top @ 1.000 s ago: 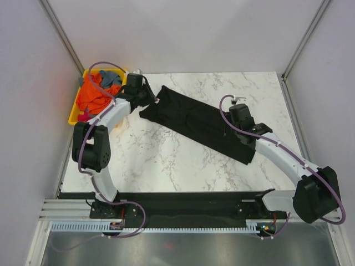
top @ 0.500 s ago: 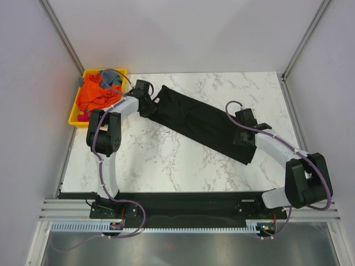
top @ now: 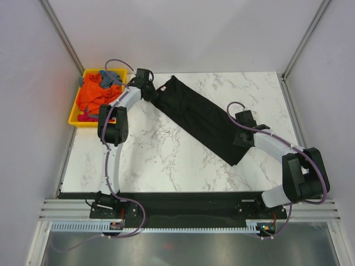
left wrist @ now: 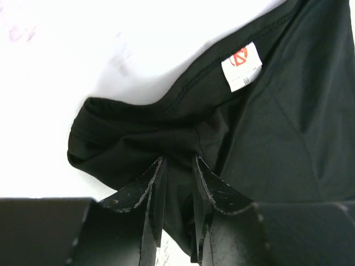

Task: Fold and stack the t-shirts
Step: Fold the tshirt

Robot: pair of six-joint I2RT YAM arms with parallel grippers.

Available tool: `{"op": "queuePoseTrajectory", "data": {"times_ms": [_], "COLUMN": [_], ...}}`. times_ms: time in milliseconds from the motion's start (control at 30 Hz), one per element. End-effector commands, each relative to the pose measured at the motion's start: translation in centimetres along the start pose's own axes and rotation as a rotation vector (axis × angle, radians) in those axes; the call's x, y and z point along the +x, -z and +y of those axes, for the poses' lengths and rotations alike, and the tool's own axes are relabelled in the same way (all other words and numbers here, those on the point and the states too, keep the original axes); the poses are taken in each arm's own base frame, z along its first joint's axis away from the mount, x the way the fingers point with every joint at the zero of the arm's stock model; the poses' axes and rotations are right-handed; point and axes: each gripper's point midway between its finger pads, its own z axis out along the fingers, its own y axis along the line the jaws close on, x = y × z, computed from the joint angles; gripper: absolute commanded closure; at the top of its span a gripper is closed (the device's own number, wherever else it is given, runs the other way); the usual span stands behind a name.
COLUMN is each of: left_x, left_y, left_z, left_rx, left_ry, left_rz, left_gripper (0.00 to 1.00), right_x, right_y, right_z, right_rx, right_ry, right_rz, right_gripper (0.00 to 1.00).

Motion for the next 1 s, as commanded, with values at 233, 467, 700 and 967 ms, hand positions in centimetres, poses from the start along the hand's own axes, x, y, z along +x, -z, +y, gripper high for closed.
{"op": "queuePoseTrajectory", "data": {"times_ms": [233, 467, 700, 967], "left_x": [-2.8, 1.9, 12.4, 24.8], "left_y": [9.5, 16.4, 21.6, 26.5], "left_z": [-5.0, -5.3, -9.2, -19.1], "left_rx": [0.167, 0.219, 0.332, 0.537], "left_ry": [-0.033, 0.180, 0.302, 0.285], "left_rz": [-0.042, 0.024, 0.164, 0.246], "left_gripper": [0.64, 0.58, 0.55, 0.54], "right_x": [-5.3, -7.2, -8.4, -9.4], "right_y": [3.9, 6.4, 9.4, 13.1], "right_z": [1.8, 1.9, 0.5, -0.9], "right_rx": [-0.084, -0.102, -0.041, -0.031], "right_ry": [-0.091, -0.135, -0.238, -0.336], "right_rz": [-0.142, -0.187, -0.197, -0.260], "right_gripper": [0.64, 0.62, 0.62, 0.62]}}
